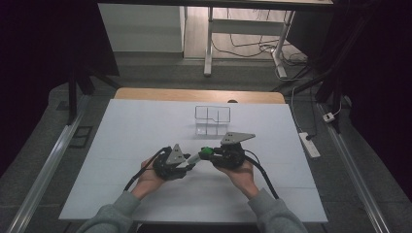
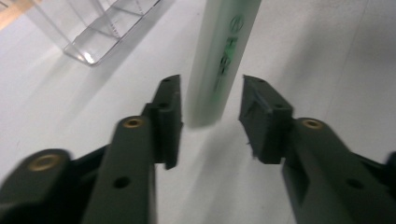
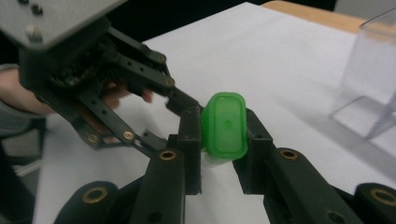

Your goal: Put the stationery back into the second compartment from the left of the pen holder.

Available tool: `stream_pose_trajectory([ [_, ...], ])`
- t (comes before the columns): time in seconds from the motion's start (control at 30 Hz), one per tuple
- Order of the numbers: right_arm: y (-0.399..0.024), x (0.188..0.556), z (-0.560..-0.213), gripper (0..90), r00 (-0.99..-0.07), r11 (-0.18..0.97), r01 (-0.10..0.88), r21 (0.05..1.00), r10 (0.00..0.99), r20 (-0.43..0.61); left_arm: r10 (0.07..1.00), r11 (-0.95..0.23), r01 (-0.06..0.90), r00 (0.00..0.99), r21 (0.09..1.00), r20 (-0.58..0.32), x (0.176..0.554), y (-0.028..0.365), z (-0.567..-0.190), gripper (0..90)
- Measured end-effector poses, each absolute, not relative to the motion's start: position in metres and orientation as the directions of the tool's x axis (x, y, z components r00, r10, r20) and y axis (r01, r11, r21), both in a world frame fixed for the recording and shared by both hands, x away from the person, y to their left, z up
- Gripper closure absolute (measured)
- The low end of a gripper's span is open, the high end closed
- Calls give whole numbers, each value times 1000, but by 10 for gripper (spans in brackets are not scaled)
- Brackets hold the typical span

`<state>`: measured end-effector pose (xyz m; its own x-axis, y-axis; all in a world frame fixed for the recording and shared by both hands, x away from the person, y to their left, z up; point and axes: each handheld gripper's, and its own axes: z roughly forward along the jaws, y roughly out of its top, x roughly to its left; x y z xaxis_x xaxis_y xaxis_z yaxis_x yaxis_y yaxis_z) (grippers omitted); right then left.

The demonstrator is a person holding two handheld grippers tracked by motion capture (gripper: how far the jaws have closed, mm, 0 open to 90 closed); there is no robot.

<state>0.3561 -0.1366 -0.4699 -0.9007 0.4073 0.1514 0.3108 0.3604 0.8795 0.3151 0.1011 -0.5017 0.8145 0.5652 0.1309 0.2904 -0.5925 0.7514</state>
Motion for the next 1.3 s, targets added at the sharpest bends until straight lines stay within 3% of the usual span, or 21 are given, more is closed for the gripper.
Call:
stream_pose_trajectory([
  [0.2,-147,357,-461,739,-897,331,296,896,418,142,601,-553,340,795,760,82,316,112,-499,425],
  [0.4,-158,359,-454,738,-890,311,285,907,438,130,625,-525,374,779,764,49,312,128,-498,368],
  [0.97,-178,360,-424,738,-865,269,222,937,498,62,713,-463,448,701,765,20,290,188,-498,317],
  [1.3,-172,380,-402,738,-842,291,205,935,539,17,745,-451,495,667,743,8,279,214,-513,309],
])
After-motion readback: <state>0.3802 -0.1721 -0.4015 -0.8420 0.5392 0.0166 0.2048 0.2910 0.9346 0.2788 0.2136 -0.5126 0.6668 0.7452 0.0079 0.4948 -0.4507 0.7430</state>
